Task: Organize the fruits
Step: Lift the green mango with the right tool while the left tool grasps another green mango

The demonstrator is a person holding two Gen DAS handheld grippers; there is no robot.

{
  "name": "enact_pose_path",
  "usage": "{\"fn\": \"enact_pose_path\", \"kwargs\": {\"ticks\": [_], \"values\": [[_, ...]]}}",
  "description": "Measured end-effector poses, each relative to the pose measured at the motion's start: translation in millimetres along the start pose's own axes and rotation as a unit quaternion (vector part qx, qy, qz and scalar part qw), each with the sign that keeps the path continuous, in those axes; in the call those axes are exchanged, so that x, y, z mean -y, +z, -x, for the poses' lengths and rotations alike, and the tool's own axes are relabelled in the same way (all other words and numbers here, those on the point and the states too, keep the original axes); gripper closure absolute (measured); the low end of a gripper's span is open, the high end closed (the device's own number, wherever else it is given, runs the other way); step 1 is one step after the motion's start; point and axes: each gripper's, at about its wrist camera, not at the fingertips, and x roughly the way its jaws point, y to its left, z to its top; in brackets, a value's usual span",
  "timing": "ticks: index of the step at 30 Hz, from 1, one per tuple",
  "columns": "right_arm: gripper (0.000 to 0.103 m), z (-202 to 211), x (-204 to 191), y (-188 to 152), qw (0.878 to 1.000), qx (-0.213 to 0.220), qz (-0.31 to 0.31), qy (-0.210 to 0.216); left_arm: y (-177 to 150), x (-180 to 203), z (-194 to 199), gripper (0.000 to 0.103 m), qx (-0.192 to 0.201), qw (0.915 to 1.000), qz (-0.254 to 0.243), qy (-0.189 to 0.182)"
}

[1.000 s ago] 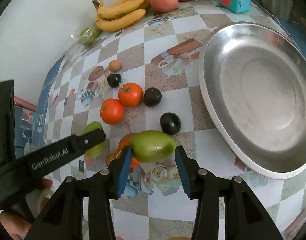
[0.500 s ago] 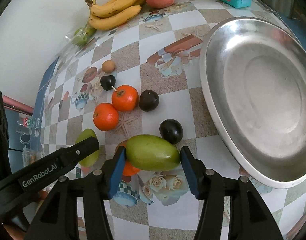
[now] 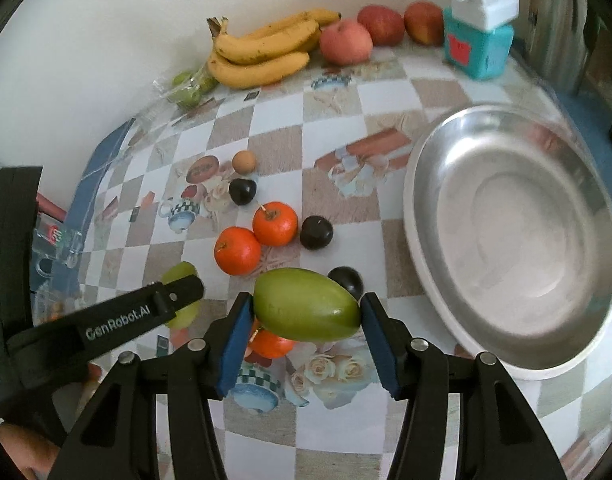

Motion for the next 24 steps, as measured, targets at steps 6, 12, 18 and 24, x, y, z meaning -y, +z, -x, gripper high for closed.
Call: {"fn": "enact_pose_path", "kwargs": {"ticks": [6, 12, 18, 24], "values": [[0.047, 13, 5, -1, 0.999, 0.020, 0.009, -0.037, -1, 7, 7, 0.056, 0.010, 0.9998, -0.012, 0.010], [0.047, 20, 16, -1, 0.998, 0.025, 0.007, -0.056, -3, 22, 11, 0.056, 0.014, 0.9995, -0.029, 0.005], [0.062, 28, 25, 1, 0.995, 0.040, 0.012, -0.089, -6, 42, 17, 0.056, 0.021, 0.9983, -0.054, 0.003], [0.062, 31, 31, 3, 0.995, 0.041, 0.011, -0.092, -7, 54, 14, 0.056, 0.016, 0.9977, -0.066, 0.003]]}}
